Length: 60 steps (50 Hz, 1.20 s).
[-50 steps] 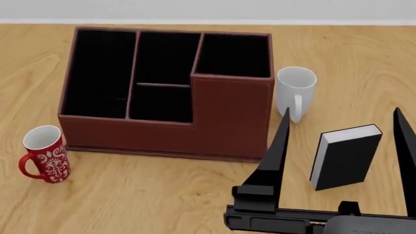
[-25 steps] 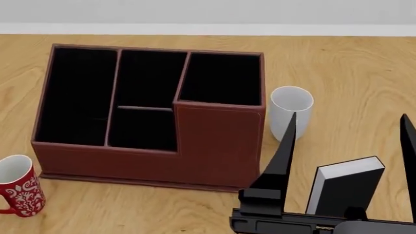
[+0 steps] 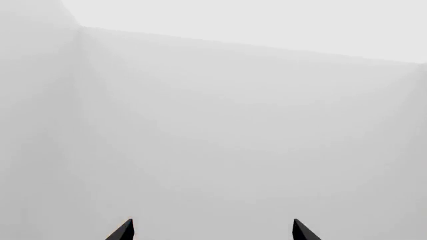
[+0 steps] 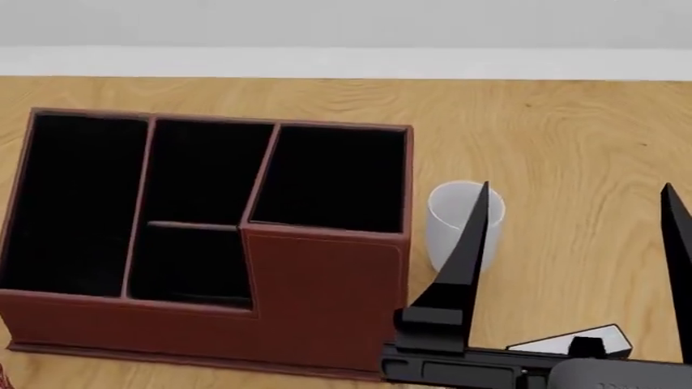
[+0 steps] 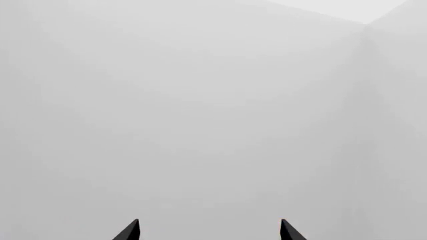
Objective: Pick up the book and place it in the right compartment of the caddy.
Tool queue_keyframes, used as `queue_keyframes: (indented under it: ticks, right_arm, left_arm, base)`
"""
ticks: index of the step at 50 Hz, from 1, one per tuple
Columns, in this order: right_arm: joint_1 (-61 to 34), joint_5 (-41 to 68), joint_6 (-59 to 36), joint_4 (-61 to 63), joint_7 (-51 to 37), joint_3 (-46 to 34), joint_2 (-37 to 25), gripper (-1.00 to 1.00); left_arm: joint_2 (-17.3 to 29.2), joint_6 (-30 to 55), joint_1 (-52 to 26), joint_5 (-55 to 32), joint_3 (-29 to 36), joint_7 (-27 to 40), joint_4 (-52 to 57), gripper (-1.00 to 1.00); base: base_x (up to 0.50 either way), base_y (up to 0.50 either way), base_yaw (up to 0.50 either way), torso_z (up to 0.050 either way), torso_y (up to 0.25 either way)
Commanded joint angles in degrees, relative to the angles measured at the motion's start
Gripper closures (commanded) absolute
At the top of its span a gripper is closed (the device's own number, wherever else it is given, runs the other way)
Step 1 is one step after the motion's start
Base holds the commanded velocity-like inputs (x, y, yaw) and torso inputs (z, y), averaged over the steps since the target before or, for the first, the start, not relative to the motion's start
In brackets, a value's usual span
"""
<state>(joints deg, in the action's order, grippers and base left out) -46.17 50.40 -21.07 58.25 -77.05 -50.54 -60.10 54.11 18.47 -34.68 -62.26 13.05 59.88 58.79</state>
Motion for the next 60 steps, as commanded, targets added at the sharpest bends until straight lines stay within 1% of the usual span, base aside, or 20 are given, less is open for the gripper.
queue_keyframes:
  ticks: [1, 11, 19, 24, 26, 31, 33, 36, 37, 40, 41, 44, 46, 48, 49, 51, 52, 55, 57, 60]
  right_arm:
    - [-1.1, 0.6, -0.7, -0.2, 0.0, -0.3, 0.6, -1.00]
    - [-0.9, 0.5, -0.3, 0.1, -0.5, -0.5, 0.0, -1.00]
    - [-0.9, 1.1, 0.1, 0.2, -0.6, -0.5, -0.9, -1.00]
    - [-3.5, 5.9, -0.4, 0.8, 0.9, 0.5, -3.4, -1.00]
    - [-7.5, 10.9, -2.8, 1.3, 2.4, 1.5, -5.6, -1.00]
    - [-23.7, 31.7, -11.2, -0.3, 12.4, 6.3, -13.6, -1.00]
    - [-29.1, 38.1, -14.7, -2.4, 17.1, 8.1, -15.4, -1.00]
    - [-38.4, 45.5, -25.5, -6.4, 23.1, 9.5, -15.3, -1.00]
    - [-44.0, 48.0, -32.1, -9.3, 27.6, 10.0, -14.2, -1.00]
    - [-53.0, 52.4, -42.5, -16.5, 33.4, 9.8, -10.7, -1.00]
    - [-57.4, 52.4, -48.4, -20.3, 34.6, 8.2, -7.3, -1.00]
    - [-63.0, 51.8, -55.3, -26.6, 37.4, 5.8, -1.5, -1.00]
    - [-66.5, 50.6, -60.0, -31.2, 41.5, 3.9, 2.6, -1.00]
    - [-69.3, 47.0, -64.9, -33.8, 48.4, 2.1, 5.7, -1.00]
    - [-72.2, 42.6, -67.9, -35.6, 54.5, 0.1, 7.7, -1.00]
    - [-77.3, 35.1, -68.6, -36.1, 65.3, -5.6, 8.9, -1.00]
    - [-80.1, 30.8, -68.5, -36.1, 70.7, -9.6, 9.5, -1.00]
    - [-88.6, 13.1, -65.2, -34.1, 94.3, -24.7, 10.9, -1.00]
    - [-88.7, 0.9, -64.1, -32.0, 107.0, -29.3, 11.7, -1.00]
    - [-88.7, -11.1, -61.4, -30.1, 121.3, -35.2, 12.1, -1.00]
  left_arm:
    - [0.6, -1.0, -0.1, 0.1, 0.5, 0.2, -0.1, -1.00]
    - [0.7, -1.6, -0.2, 0.5, 1.1, 0.2, -0.3, -1.00]
    - [0.3, -1.8, -0.7, 1.1, 1.8, -0.1, -0.8, -1.00]
    - [0.3, -1.3, -2.4, 0.3, 2.2, 0.1, -0.8, -1.00]
    - [0.4, -1.2, -3.0, -0.3, 2.3, 0.3, -0.6, -1.00]
    - [0.8, -2.1, -2.4, -0.2, 1.9, 0.3, -0.5, -1.00]
    - [0.7, -2.5, -2.1, 0.0, 1.8, 0.2, -0.6, -1.00]
    - [0.5, -2.9, -1.9, 0.4, 2.0, -0.2, -1.0, -1.00]
    - [0.3, -3.1, -1.7, 0.7, 2.0, -0.5, -1.2, -1.00]
    - [0.2, -4.3, -0.6, 1.3, 1.6, -1.1, -1.5, -1.00]
    - [0.2, -4.7, -0.1, 1.6, 1.4, -1.3, -1.6, -1.00]
    - [0.1, -5.2, 0.3, 1.6, 1.4, -1.5, -1.7, -1.00]
    - [0.1, -5.3, 0.1, 1.5, 1.4, -1.7, -1.8, -1.00]
    - [0.4, -5.4, -0.1, 1.0, 1.3, -1.8, -1.8, -1.00]
    - [0.8, -5.3, -0.5, 0.5, 1.2, -1.7, -1.6, -1.00]
    - [1.2, -5.2, -0.9, -0.2, 1.0, -1.3, -1.2, -1.00]
    - [1.4, -5.2, -1.0, -0.4, 0.9, -1.1, -1.1, -1.00]
    - [1.5, -5.4, -1.3, -0.6, 0.8, -0.9, -0.9, -1.00]
    - [1.1, -5.4, -1.3, -0.2, 1.0, -1.1, -1.2, -1.00]
    - [0.7, -5.4, -1.6, 0.1, 1.5, -1.3, -1.4, -1.00]
  base:
    - [0.27, -0.10, 0.00, 0.000, 0.000]
    - [0.26, -0.09, 0.00, 0.000, 0.001]
    - [0.01, 0.00, 0.00, 0.000, 0.000]
    - [0.00, 0.00, 0.00, 0.000, 0.000]
    - [0.00, 0.00, 0.00, 0.000, 0.000]
    - [0.00, 0.00, 0.00, 0.000, 0.002]
    - [0.00, 0.00, 0.00, 0.000, 0.000]
    - [0.00, 0.00, 0.00, 0.000, 0.000]
    - [0.00, 0.00, 0.00, 0.000, 0.000]
    - [0.00, 0.00, 0.00, 0.000, 0.000]
    - [0.00, 0.00, 0.00, 0.000, 0.000]
    - [0.00, 0.00, 0.00, 0.000, 0.000]
    - [0.00, 0.00, 0.00, 0.000, 0.000]
    - [0.00, 0.00, 0.00, 0.000, 0.000]
    - [0.00, 0.00, 0.00, 0.000, 0.000]
    - [0.00, 0.00, 0.00, 0.000, 0.000]
    - [0.00, 0.00, 0.00, 0.000, 0.000]
    - [0.00, 0.00, 0.00, 0.000, 0.000]
    - [0.00, 0.00, 0.00, 0.000, 0.000]
    - [0.00, 0.00, 0.00, 0.000, 0.000]
